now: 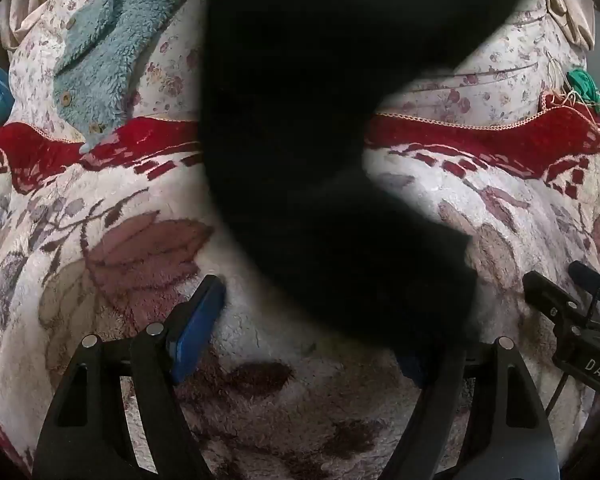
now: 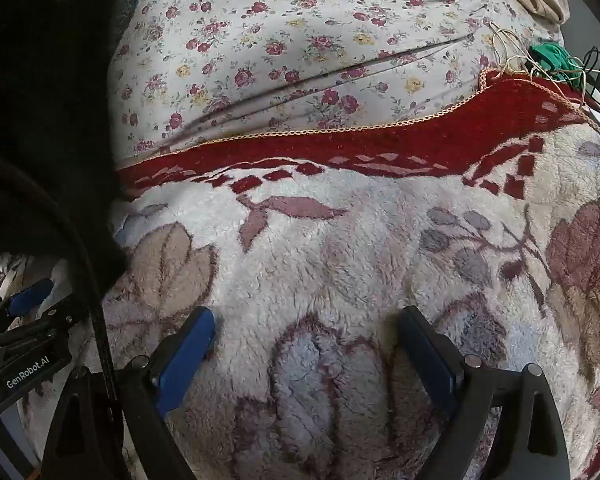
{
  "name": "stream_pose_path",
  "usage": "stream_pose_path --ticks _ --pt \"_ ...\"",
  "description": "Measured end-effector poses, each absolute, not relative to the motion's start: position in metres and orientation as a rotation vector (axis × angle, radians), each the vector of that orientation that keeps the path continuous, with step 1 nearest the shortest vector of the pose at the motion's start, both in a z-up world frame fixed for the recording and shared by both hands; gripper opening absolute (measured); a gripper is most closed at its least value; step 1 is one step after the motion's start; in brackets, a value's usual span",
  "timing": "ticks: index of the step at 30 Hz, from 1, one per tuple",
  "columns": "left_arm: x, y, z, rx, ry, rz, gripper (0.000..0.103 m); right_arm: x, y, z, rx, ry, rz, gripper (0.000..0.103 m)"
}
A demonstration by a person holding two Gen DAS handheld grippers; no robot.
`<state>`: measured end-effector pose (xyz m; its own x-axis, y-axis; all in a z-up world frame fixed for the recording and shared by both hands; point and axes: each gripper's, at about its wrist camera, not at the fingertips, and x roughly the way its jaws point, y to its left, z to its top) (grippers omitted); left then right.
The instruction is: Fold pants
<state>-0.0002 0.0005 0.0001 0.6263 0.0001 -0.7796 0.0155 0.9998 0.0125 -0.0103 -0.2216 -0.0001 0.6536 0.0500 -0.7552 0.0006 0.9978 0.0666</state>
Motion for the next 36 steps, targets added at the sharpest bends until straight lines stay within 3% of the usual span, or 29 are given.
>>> stream_pose_path --ticks 36 --pt "0.001 0.001 0.002 0.027 0.897 -0.005 0.079 0.000 -0.188 0.001 0.059 0.861 0.023 0.092"
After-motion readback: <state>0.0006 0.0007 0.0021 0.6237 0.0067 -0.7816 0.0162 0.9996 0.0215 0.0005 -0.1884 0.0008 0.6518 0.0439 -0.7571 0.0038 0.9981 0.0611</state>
